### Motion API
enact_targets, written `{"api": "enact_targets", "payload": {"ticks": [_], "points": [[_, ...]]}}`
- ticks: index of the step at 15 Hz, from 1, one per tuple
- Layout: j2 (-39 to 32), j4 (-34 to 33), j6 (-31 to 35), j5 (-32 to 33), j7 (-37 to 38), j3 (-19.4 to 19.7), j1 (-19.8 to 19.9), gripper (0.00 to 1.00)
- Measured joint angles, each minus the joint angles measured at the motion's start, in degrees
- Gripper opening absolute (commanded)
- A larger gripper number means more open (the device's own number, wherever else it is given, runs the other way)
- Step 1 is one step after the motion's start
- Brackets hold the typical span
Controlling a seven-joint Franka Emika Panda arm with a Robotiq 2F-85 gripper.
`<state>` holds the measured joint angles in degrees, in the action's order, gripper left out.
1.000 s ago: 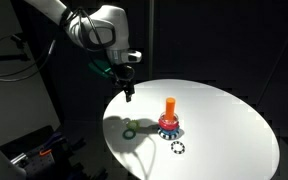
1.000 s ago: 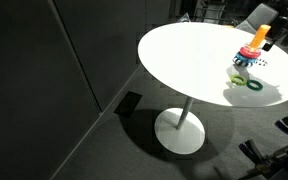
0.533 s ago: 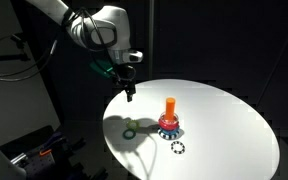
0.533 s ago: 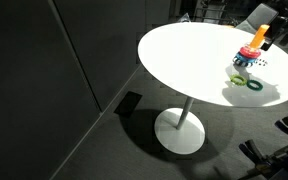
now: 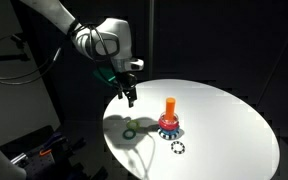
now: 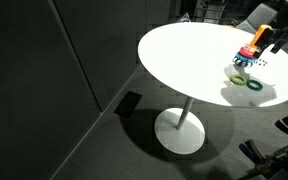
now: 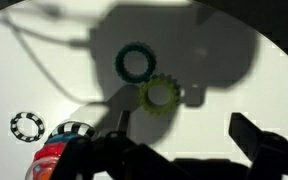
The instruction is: Put the light green ring on the orange rod
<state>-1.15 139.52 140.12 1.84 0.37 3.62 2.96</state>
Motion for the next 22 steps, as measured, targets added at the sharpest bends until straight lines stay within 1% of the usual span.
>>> {"api": "enact_targets", "payload": {"ticks": [7, 14, 22], "points": [[-7.1, -0.3, 7.5, 0.0, 0.0, -0.1, 0.0, 1.0], [-14.1, -2.4, 10.5, 0.0, 0.0, 0.3, 0.0, 1.0], [-18.9, -3.8, 14.3, 0.0, 0.0, 0.7, 0.1, 1.0]]}}
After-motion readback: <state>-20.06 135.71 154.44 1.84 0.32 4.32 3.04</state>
